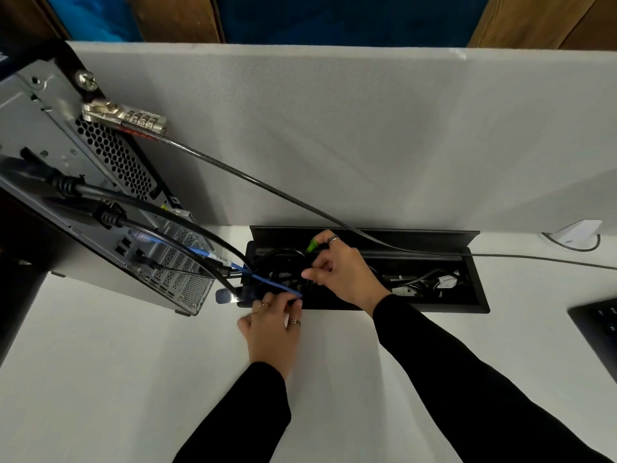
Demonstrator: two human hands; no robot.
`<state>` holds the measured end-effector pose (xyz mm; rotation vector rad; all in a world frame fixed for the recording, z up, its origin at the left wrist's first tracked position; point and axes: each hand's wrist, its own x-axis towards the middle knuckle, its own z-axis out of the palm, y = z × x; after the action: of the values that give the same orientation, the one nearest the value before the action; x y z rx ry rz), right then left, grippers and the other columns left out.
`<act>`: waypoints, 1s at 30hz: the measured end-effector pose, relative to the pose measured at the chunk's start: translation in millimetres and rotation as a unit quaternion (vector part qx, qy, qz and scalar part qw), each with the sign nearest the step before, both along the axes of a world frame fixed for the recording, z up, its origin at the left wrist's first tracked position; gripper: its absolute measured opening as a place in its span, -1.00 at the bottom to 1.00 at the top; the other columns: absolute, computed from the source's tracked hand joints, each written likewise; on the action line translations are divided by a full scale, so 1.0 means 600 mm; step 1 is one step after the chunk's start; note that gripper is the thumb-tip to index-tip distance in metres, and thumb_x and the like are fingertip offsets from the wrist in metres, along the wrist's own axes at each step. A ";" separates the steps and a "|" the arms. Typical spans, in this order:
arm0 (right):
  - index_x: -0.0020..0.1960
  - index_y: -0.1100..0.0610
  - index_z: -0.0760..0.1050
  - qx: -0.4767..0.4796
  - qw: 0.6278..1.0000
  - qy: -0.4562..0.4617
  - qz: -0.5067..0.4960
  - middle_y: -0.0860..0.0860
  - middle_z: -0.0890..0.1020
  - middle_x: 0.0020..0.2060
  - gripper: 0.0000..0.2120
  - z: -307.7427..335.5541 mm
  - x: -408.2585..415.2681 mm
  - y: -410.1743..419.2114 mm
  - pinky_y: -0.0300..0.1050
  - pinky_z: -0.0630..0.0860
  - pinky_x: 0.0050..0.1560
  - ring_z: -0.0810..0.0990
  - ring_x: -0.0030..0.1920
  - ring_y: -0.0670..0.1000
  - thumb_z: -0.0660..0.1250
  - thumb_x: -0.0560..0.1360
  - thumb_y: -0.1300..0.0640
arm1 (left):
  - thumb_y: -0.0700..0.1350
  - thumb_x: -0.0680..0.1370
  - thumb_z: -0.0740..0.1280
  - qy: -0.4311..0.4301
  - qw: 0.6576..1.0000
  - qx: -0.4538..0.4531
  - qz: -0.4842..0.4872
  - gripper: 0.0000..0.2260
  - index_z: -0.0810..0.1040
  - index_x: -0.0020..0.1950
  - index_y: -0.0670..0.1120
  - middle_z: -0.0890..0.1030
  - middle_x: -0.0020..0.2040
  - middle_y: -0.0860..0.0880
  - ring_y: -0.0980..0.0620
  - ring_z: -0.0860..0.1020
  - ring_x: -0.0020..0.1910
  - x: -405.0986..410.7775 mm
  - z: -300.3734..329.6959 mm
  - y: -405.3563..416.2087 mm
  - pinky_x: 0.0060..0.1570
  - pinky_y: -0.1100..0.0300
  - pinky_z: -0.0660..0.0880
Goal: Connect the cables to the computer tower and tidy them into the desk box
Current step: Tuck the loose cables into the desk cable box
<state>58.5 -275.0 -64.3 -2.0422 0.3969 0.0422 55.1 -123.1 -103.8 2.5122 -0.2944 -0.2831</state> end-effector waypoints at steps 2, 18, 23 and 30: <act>0.05 0.04 0.31 0.001 1.000 0.007 0.012 0.08 0.60 -0.26 -0.64 -0.006 0.004 0.000 -0.16 0.54 -0.13 0.60 -0.25 0.04 0.45 0.40 0.21 | -0.02 0.56 0.22 -0.016 0.999 0.032 -0.025 -0.82 0.57 0.09 0.07 0.52 0.01 0.05 0.02 0.44 0.08 0.009 0.000 -0.002 -0.06 0.17 0.06; 0.08 0.03 0.32 0.078 0.996 0.021 0.031 0.11 0.63 -0.12 -0.59 -0.003 0.009 -0.010 -0.01 0.60 -0.11 0.60 -0.24 0.04 0.45 0.38 0.28 | 0.07 0.51 0.27 -0.060 0.989 0.128 -0.046 -0.84 0.63 -0.04 0.10 0.60 0.05 0.01 -0.11 0.49 0.11 0.027 0.004 -0.024 0.03 0.02 0.22; -0.08 -0.06 0.38 0.035 0.998 -0.038 0.041 -0.01 0.58 -0.05 -0.74 0.023 0.017 -0.011 -0.01 0.58 -0.03 0.57 -0.21 0.01 0.38 0.46 0.26 | 0.12 0.56 0.13 -0.031 0.984 0.167 -0.055 -0.77 0.55 0.07 0.16 0.52 0.16 0.11 0.00 0.40 0.21 0.027 0.009 -0.026 0.08 0.06 0.18; 0.23 0.14 0.33 -0.071 0.992 -0.029 0.102 -0.04 0.60 -0.26 -0.58 0.022 0.022 -0.014 -0.43 0.39 -0.22 0.50 -0.34 -0.23 0.38 0.44 0.26 | 0.08 0.59 0.10 -0.001 0.985 0.164 -0.057 -0.75 0.48 0.21 0.17 0.52 0.22 0.07 -0.04 0.37 0.31 0.046 -0.009 -0.020 0.15 0.05 0.20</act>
<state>72.0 -283.2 -50.9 -2.2141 0.1574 0.0813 82.9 -135.0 -109.5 2.8236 -0.4228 -0.4022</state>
